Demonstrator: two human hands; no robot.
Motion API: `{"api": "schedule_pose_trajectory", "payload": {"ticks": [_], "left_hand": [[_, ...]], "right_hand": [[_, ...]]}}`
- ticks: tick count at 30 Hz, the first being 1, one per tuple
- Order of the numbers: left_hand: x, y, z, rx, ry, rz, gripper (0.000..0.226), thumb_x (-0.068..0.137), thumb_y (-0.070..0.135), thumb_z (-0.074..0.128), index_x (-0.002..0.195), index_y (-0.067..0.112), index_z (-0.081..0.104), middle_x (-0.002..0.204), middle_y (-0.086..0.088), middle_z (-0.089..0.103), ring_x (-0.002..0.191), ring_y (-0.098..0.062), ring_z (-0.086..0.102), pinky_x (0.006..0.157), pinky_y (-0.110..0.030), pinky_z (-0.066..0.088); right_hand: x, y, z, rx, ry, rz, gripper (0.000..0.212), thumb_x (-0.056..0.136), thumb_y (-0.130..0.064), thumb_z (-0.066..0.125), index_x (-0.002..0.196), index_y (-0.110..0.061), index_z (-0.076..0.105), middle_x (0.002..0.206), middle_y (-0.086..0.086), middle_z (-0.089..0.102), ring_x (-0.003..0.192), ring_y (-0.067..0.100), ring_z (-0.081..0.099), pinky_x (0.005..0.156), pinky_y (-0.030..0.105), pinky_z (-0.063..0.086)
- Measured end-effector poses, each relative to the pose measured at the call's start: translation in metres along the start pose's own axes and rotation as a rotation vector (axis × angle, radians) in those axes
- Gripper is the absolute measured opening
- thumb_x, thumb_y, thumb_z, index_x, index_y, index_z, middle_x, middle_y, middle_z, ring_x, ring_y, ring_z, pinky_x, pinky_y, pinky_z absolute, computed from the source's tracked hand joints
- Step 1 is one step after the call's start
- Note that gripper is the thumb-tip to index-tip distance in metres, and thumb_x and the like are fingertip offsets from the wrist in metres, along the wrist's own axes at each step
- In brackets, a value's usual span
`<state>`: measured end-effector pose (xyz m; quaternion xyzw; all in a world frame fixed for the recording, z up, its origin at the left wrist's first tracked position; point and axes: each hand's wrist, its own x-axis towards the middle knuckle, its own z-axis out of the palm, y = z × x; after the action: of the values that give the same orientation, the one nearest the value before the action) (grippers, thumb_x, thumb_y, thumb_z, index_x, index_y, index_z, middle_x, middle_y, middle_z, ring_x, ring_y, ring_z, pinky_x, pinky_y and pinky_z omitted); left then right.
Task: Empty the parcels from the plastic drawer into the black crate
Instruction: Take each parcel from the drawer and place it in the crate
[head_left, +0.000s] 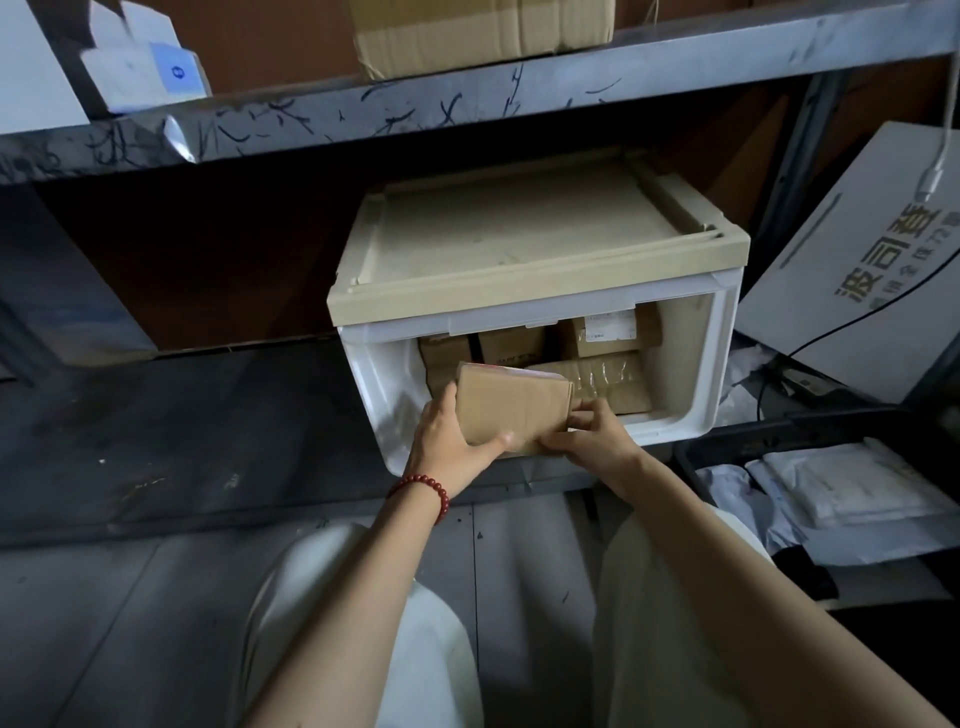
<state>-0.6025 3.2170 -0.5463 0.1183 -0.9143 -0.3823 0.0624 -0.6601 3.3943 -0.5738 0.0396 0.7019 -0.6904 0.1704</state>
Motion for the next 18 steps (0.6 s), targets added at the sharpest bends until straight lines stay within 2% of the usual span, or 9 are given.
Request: {"api": "schedule_pose_trajectory", "payload": {"ticks": [3, 5, 6, 8, 10, 14, 18], "left_hand": [[0.0025, -0.0013, -0.0011, -0.095, 0.034, -0.027, 0.094, 0.073, 0.047, 0.076, 0.149, 0.027, 0.023, 0.140, -0.002, 0.044, 0.126, -0.021, 0.045, 0.101, -0.036, 0.043], [0.0034, -0.0027, -0.0018, -0.128, 0.056, -0.037, 0.095, 0.073, 0.049, 0.076, 0.149, 0.030, 0.022, 0.142, 0.001, 0.044, 0.126, -0.019, 0.045, 0.094, -0.027, 0.043], [0.0038, -0.0029, -0.0022, -0.133, 0.066, -0.047, 0.095, 0.073, 0.052, 0.075, 0.149, 0.031, 0.021, 0.143, 0.002, 0.044, 0.128, -0.019, 0.044, 0.094, -0.027, 0.041], [0.0049, -0.0036, -0.0026, -0.130, 0.075, -0.074, 0.098, 0.072, 0.057, 0.073, 0.149, 0.031, 0.019, 0.147, 0.001, 0.040, 0.132, -0.021, 0.040, 0.101, -0.034, 0.039], [0.0063, -0.0045, -0.0028, -0.129, 0.079, -0.105, 0.100, 0.071, 0.060, 0.072, 0.150, 0.031, 0.018, 0.149, -0.002, 0.038, 0.134, -0.023, 0.039, 0.104, -0.038, 0.037], [0.0070, -0.0055, -0.0029, -0.092, 0.086, -0.135, 0.104, 0.070, 0.063, 0.071, 0.151, 0.028, 0.015, 0.152, -0.005, 0.034, 0.136, -0.027, 0.036, 0.103, -0.039, 0.037], [0.0067, -0.0068, -0.0009, -0.059, 0.062, -0.112, 0.105, 0.071, 0.062, 0.070, 0.152, 0.025, 0.015, 0.147, -0.006, 0.037, 0.132, -0.027, 0.039, 0.099, -0.037, 0.040]], "right_hand": [[0.0009, 0.0029, 0.0008, -0.013, -0.010, -0.027, 0.041, 0.076, 0.009, 0.071, 0.098, -0.013, 0.045, 0.107, 0.006, 0.058, 0.096, 0.020, 0.060, 0.077, 0.028, 0.051], [0.0019, 0.0027, 0.0004, -0.020, -0.027, -0.036, 0.037, 0.077, 0.009, 0.068, 0.095, -0.015, 0.047, 0.108, 0.005, 0.057, 0.094, 0.019, 0.059, 0.073, 0.025, 0.049], [0.0021, 0.0015, 0.0004, -0.029, -0.030, -0.033, 0.036, 0.078, 0.010, 0.065, 0.094, -0.016, 0.048, 0.107, 0.004, 0.058, 0.090, 0.016, 0.059, 0.068, 0.023, 0.046], [0.0026, -0.0004, 0.0002, -0.023, -0.028, -0.009, 0.035, 0.079, 0.013, 0.055, 0.092, -0.019, 0.048, 0.104, 0.002, 0.057, 0.081, 0.013, 0.054, 0.061, 0.022, 0.041], [0.0035, -0.0004, -0.0007, -0.007, -0.024, 0.022, 0.036, 0.079, 0.014, 0.049, 0.092, -0.020, 0.047, 0.102, 0.000, 0.056, 0.079, 0.012, 0.051, 0.060, 0.024, 0.039], [0.0007, -0.0025, -0.0022, -0.002, -0.050, 0.034, 0.043, 0.082, 0.012, 0.048, 0.109, -0.020, 0.047, 0.107, -0.008, 0.056, 0.086, 0.007, 0.053, 0.065, 0.025, 0.044], [-0.0028, -0.0070, -0.0034, -0.037, -0.111, -0.014, 0.069, 0.076, 0.016, 0.043, 0.133, -0.022, 0.045, 0.125, -0.004, 0.059, 0.104, 0.016, 0.058, 0.065, 0.023, 0.043]]}}
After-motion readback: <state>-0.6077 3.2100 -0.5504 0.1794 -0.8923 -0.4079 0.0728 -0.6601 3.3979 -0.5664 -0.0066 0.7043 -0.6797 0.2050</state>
